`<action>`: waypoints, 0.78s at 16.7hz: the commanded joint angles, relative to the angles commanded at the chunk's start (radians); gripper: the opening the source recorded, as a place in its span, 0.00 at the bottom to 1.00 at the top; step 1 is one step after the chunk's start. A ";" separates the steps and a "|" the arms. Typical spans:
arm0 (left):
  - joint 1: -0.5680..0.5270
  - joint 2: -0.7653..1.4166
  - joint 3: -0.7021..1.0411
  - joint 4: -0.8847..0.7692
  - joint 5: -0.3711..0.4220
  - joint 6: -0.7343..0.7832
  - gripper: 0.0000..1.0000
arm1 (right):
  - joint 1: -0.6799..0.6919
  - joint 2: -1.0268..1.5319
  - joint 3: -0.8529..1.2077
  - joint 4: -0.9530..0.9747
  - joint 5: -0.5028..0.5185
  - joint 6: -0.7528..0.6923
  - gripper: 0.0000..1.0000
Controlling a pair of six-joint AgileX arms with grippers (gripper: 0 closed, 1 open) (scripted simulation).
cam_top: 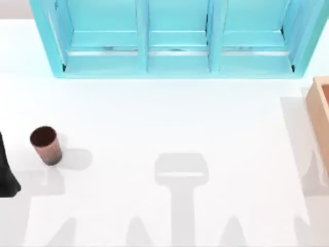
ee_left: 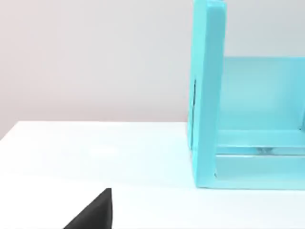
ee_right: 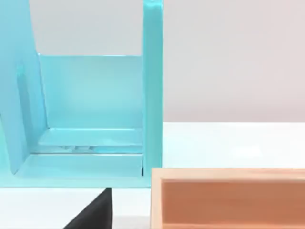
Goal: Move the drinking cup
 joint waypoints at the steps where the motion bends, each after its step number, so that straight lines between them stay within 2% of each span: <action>1: 0.000 0.000 0.000 0.000 0.000 0.000 1.00 | 0.000 0.000 0.000 0.000 0.000 0.000 1.00; 6: -0.019 0.103 0.102 -0.090 0.002 -0.016 1.00 | 0.000 0.000 0.000 0.000 0.000 0.000 1.00; 9: -0.045 0.289 0.282 -0.234 0.002 -0.040 1.00 | 0.000 0.000 0.000 0.000 0.000 0.000 1.00; 13: -0.089 0.672 0.601 -0.490 0.001 -0.079 1.00 | 0.000 0.000 0.000 0.000 0.000 0.000 1.00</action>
